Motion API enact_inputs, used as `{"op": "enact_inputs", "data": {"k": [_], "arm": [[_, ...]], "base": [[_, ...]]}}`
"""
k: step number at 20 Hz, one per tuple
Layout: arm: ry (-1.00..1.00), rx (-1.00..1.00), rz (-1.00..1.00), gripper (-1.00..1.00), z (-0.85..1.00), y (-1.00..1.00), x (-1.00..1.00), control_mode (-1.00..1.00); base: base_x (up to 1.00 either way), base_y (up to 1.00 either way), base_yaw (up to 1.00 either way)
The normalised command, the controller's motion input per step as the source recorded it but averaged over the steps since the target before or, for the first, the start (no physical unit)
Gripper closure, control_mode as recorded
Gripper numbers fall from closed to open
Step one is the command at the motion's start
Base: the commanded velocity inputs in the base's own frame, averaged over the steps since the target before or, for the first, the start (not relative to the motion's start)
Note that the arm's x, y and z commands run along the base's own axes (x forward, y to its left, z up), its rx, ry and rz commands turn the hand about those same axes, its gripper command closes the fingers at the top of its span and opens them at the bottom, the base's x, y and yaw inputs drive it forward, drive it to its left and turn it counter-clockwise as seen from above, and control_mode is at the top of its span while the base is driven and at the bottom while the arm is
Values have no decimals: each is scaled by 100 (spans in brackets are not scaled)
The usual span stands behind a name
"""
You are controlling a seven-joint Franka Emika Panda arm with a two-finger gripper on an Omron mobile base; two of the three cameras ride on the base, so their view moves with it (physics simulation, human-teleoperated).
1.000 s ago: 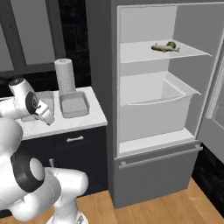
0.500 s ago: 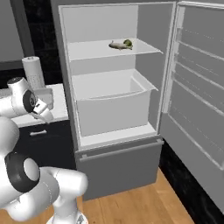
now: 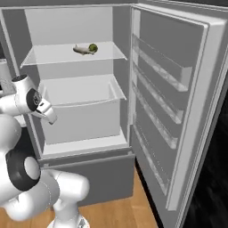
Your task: Place one lime and one fish in each tupperware on the nearby counter, to pack two identical lunches.
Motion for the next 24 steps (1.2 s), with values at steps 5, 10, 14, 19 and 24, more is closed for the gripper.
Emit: {"op": "enact_inputs", "data": {"k": [5, 10, 14, 19, 24], "arm": [[0, 0, 0, -100, 0, 0, 0, 100], [0, 0, 0, -100, 0, 0, 0, 100], [0, 0, 0, -100, 0, 0, 0, 100], [0, 0, 0, -100, 0, 0, 0, 100], [-1, 0, 0, -100, 80, 0, 61, -100]], "base": [[6, -19, 25], [83, -21, 2], [45, -87, 5], [84, -48, 3], [19, -1, 0]]}}
